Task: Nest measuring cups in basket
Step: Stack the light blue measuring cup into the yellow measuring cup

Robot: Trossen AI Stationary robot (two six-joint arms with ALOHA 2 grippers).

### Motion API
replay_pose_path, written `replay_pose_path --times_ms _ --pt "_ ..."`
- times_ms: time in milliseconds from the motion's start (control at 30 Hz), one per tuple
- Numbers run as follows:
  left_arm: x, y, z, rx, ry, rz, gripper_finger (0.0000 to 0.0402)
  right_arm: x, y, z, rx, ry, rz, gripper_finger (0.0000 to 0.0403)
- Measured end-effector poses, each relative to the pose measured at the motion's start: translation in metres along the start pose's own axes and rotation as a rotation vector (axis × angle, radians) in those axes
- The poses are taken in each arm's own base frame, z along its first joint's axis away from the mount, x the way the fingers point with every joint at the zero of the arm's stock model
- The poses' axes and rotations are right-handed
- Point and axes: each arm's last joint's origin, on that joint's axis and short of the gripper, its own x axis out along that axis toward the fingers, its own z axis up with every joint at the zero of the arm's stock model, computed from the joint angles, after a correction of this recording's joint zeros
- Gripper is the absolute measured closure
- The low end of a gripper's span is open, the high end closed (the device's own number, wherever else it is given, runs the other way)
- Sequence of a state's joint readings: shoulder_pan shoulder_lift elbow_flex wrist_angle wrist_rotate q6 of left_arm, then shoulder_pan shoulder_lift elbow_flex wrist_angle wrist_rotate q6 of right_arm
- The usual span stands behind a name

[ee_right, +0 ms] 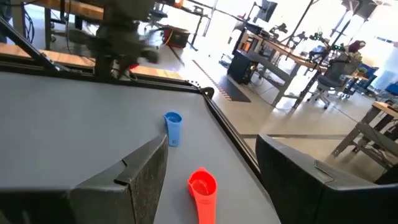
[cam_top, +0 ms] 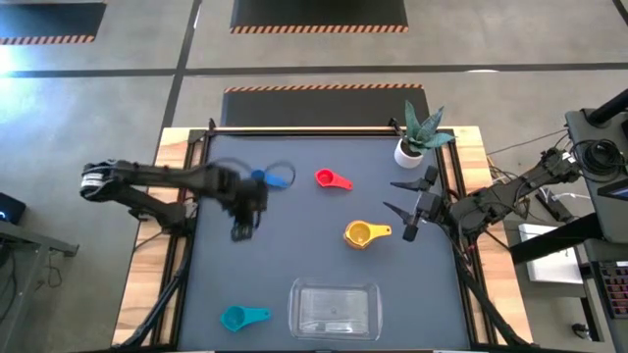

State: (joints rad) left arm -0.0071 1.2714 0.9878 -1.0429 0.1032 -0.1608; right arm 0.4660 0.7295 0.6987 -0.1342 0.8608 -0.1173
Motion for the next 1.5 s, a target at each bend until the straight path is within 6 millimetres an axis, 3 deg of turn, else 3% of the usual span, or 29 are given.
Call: replay_pose_path --times_ms 233,467,700,833,1033,1500 --pt "0.017 -0.066 -0.031 0.006 0.098 -0.049 0.0218 0.0 0.0 0.0 0.037 0.0 0.0 0.017" --pt "0.035 -0.116 -0.048 -0.028 0.102 -0.063 0.0168 0.002 0.003 -0.001 0.083 0.009 0.0 0.017" --pt "0.067 -0.156 -0.063 -0.033 0.131 -0.051 0.0158 0.01 0.013 -0.001 0.116 0.007 0.016 0.017" --pt "0.081 -0.169 -0.067 -0.059 0.168 -0.074 0.0161 0.014 0.019 0.0 0.107 0.0 0.058 0.017" --pt "0.086 -0.184 -0.063 -0.066 0.168 -0.121 0.0164 0.017 0.022 -0.001 0.108 0.005 0.058 0.017" --pt "0.107 -0.188 -0.064 -0.077 0.233 -0.092 0.0174 0.017 0.022 -0.001 0.124 0.005 0.058 0.017"
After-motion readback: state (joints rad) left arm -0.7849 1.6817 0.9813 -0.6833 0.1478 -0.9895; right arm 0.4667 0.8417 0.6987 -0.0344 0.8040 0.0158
